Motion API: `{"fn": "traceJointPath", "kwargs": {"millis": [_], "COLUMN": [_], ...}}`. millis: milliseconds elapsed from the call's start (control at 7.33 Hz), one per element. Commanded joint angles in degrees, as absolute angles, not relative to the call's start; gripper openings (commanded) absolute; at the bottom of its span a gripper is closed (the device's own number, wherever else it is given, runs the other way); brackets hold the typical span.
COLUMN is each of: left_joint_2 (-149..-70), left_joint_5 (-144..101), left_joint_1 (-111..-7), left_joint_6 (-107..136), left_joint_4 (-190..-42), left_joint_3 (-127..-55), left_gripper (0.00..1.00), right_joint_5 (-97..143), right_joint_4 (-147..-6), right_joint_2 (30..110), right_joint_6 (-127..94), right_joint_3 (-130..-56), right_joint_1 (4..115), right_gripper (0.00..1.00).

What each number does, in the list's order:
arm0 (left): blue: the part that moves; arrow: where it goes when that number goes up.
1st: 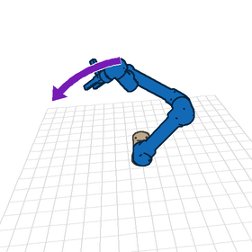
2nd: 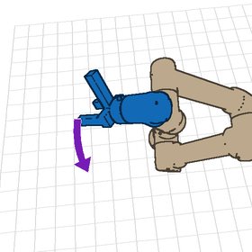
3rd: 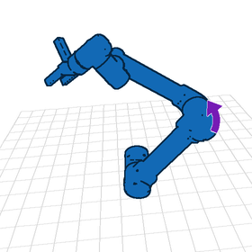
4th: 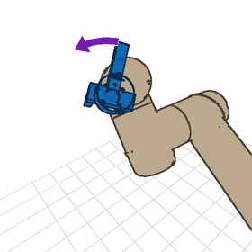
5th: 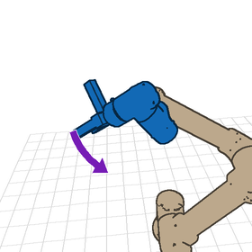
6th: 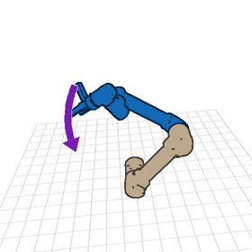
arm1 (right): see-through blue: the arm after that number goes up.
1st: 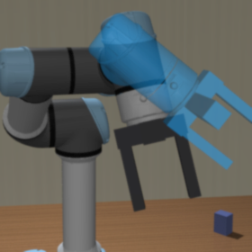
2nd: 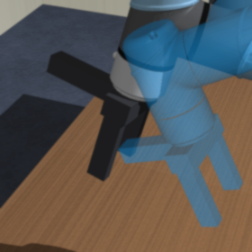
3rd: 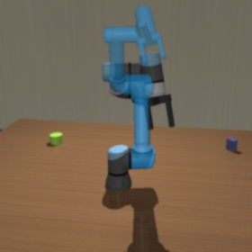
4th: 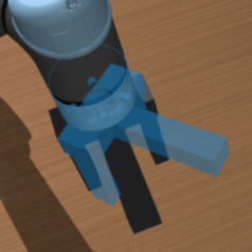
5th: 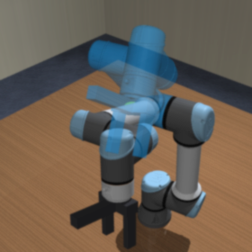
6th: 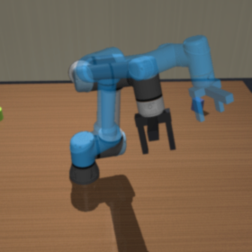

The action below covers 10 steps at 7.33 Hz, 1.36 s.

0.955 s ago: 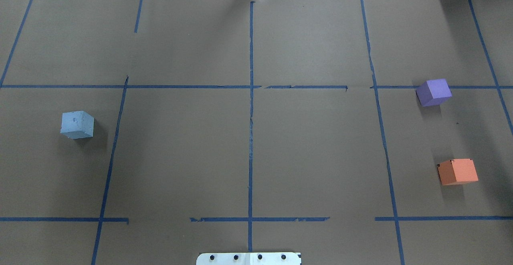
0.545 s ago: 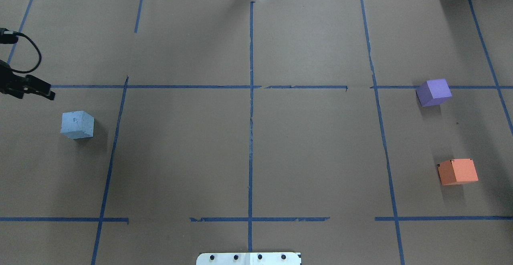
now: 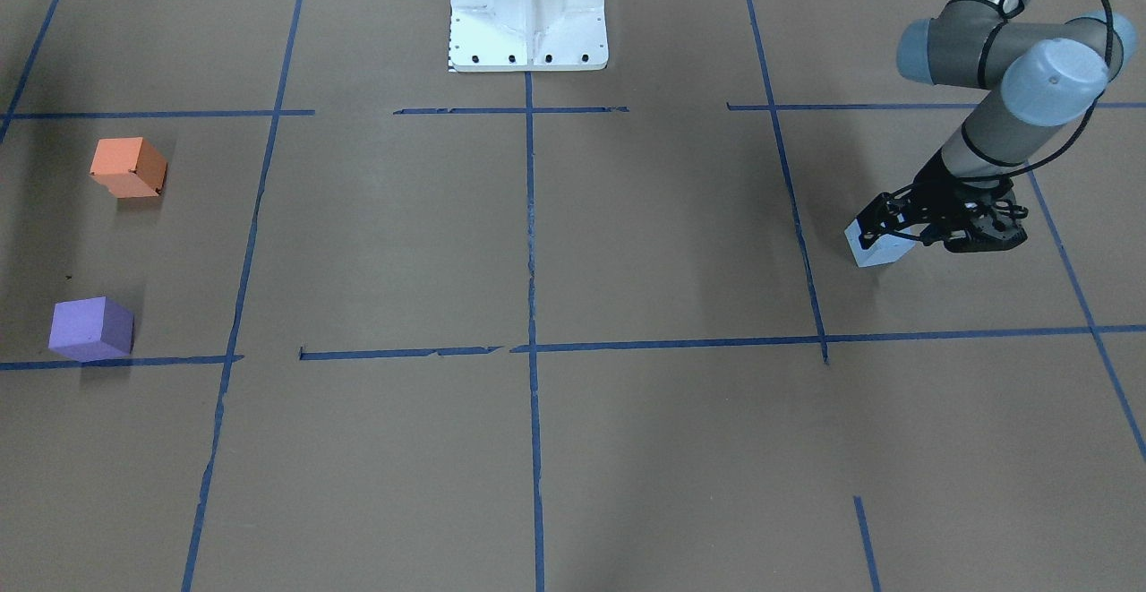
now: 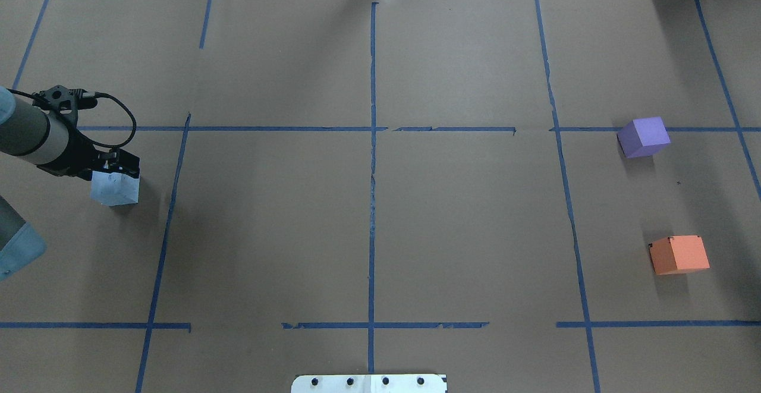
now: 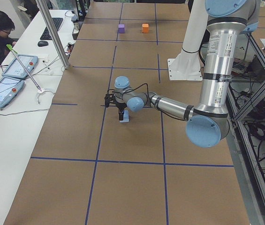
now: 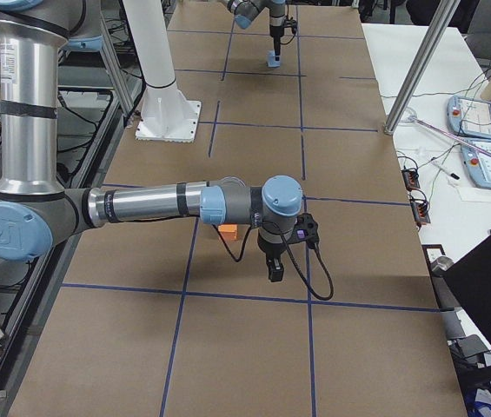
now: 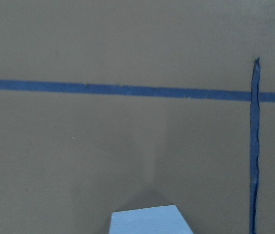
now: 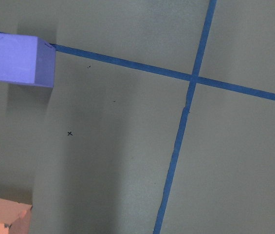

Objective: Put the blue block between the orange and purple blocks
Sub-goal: 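Lower the left gripper onto the light blue cube and grasp it, then carry the light blue cube with the left gripper to the table center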

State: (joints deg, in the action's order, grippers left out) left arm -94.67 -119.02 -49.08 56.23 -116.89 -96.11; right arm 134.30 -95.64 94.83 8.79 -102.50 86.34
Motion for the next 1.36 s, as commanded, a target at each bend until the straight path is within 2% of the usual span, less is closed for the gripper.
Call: {"fn": "traceJointPath", "kwargs": {"millis": [0, 136, 273, 409, 545, 818, 1091, 1227], "left_joint_2": [-94.57, -94.48, -94.22, -94.31, -95.79, -111.63, -121.77, -128.78], "left_joint_5": [-118.65, -118.57, -118.56, -118.74, -118.91, -118.22, -116.11, -115.93], "left_joint_1": [-47.38, -47.29, -47.20, -47.37, -47.63, -46.07, -39.67, -37.64], "left_joint_6": [56.60, 56.60, 56.51, 56.25, 56.34, 56.43, 56.86, 60.52], "left_joint_4": [-116.63, -116.54, -116.37, -115.15, -109.66, -90.34, -88.15, -88.59], "left_joint_3": [-95.37, -95.27, -95.27, -96.23, -98.50, -100.20, -96.35, -91.11], "left_gripper": [1.00, 0.64, 0.22, 0.10, 0.10, 0.14, 0.17, 0.17], "right_joint_5": [134.30, 134.21, 134.30, 134.30, 134.30, 134.30, 134.30, 134.30], "right_joint_4": [-95.71, -95.63, -95.63, -95.62, -95.62, -95.62, -95.62, -95.62], "right_joint_2": [94.83, 94.83, 94.83, 94.83, 94.83, 94.83, 94.83, 94.92], "right_joint_6": [8.79, 8.88, 8.79, 8.79, 8.79, 8.79, 8.79, 8.79], "right_joint_3": [-102.39, -102.39, -102.39, -102.39, -102.48, -102.57, -102.57, -102.57], "right_joint_1": [86.31, 86.31, 86.40, 86.31, 86.40, 86.31, 86.31, 86.31], "right_gripper": [1.00, 1.00, 1.00, 1.00, 1.00, 1.00, 1.00, 1.00]}}
